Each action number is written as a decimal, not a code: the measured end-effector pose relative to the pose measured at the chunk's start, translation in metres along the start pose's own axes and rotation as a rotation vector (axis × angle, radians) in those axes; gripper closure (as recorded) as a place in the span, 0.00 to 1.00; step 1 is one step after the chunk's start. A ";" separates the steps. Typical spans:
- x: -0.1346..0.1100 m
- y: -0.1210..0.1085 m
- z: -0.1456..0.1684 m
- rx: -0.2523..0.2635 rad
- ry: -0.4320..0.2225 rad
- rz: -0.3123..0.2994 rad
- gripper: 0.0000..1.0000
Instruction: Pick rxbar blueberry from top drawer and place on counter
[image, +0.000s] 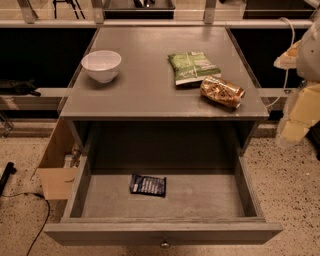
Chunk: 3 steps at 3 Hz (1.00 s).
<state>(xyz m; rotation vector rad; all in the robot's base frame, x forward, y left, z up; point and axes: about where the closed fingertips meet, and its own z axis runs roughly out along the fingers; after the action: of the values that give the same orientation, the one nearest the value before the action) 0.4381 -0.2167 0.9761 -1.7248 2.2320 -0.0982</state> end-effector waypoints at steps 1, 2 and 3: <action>0.000 0.000 0.000 0.000 0.000 0.000 0.00; 0.001 -0.006 0.005 -0.017 -0.067 0.032 0.00; 0.000 -0.012 0.025 -0.063 -0.188 0.108 0.00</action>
Offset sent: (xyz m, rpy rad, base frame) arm 0.0185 -0.0073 -0.0118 0.2199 0.0284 -0.0270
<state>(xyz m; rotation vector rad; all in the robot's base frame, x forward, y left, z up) 0.4561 -0.2163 0.9551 -1.5691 2.2039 0.1543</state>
